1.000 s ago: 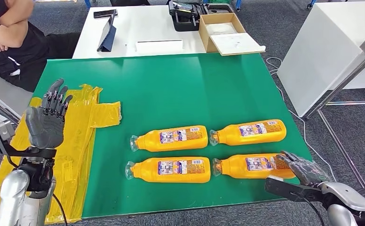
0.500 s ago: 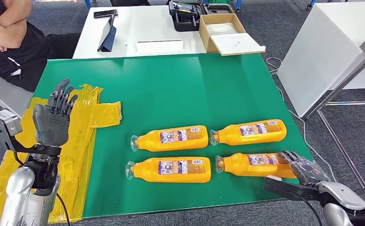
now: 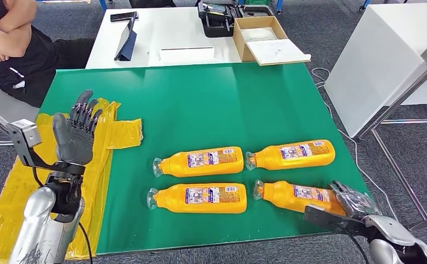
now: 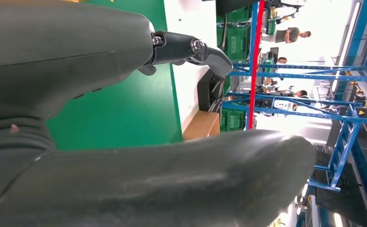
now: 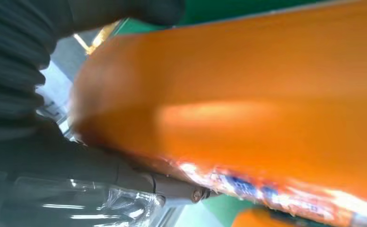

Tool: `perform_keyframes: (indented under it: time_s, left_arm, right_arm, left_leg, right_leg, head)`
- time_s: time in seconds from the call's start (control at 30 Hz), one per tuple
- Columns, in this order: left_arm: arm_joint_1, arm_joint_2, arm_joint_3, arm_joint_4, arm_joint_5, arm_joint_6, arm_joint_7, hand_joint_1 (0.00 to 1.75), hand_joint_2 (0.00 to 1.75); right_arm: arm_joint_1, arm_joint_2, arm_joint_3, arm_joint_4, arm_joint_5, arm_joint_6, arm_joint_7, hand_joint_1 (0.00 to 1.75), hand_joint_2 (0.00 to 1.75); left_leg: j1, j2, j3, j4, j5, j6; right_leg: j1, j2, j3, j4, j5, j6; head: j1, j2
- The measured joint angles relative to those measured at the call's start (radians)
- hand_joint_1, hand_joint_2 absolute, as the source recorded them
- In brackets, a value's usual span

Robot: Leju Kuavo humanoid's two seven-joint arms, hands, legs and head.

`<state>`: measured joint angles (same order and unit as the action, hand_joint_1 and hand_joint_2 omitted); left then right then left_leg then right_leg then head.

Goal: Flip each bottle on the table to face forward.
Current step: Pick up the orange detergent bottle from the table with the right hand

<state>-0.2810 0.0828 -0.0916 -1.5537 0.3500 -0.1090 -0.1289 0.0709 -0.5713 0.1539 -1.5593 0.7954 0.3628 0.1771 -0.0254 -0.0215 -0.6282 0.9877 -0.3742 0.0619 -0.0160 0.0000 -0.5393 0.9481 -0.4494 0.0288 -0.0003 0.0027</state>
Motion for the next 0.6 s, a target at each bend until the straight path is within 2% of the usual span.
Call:
perform_keyframes:
  time_s: [0.6]
  left_arm:
    - [-0.031,0.001,-0.038,0.016,0.003,0.007,0.010,0.00,0.00]
  right_arm:
    - [-0.029,0.008,0.034,0.030,-0.037,0.009,0.012,1.75,1.75]
  left_leg:
    - [0.000,0.004,0.007,0.000,-0.002,-0.001]
  right_leg:
    - [0.000,0.002,-0.003,0.000,0.000,0.000]
  head:
    - [0.000,0.000]
